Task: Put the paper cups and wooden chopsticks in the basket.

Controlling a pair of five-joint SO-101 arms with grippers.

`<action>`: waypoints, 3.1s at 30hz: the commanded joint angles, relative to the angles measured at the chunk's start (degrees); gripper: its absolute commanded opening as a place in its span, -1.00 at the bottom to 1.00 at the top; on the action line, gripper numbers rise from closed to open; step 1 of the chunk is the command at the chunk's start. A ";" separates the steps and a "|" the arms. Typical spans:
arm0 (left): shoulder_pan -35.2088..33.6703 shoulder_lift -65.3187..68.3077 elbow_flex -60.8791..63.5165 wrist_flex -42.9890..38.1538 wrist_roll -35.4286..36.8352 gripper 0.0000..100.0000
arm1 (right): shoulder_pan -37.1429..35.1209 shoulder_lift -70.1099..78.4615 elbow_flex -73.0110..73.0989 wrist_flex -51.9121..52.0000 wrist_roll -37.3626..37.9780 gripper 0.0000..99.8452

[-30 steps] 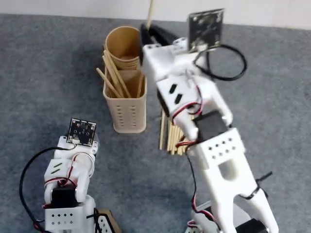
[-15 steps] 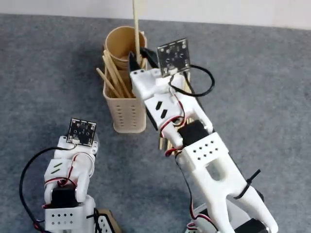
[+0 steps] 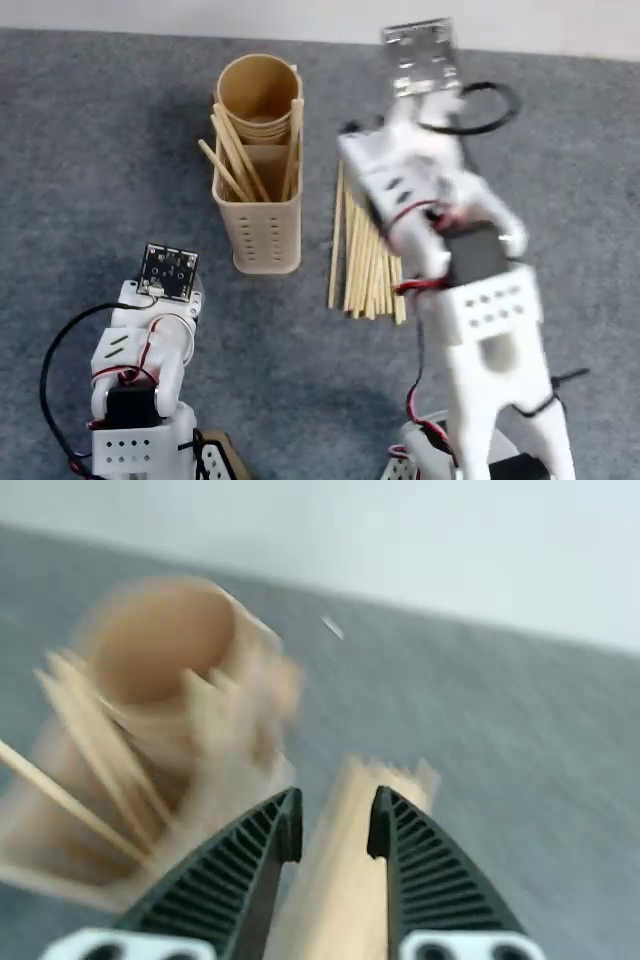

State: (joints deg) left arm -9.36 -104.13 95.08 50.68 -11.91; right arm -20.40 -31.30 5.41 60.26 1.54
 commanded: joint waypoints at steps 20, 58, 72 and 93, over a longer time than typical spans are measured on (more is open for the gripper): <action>-21.67 -0.22 -23.34 9.05 3.34 -0.74 | 4.97 -1.10 49.54 -20.62 9.76 -0.76; -14.02 -0.31 -6.81 7.74 5.01 -0.74 | 8.66 22.20 39.43 -23.69 10.11 -0.99; -14.02 -0.31 -6.73 7.74 5.01 -0.74 | 11.38 22.55 40.22 -23.69 10.20 -0.55; -13.93 -0.31 -6.73 7.74 5.01 -0.74 | 7.43 7.69 49.19 -23.96 6.33 -0.53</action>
State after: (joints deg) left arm -24.13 -104.13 88.66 59.56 -7.16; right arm -12.13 -18.37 53.93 37.23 10.15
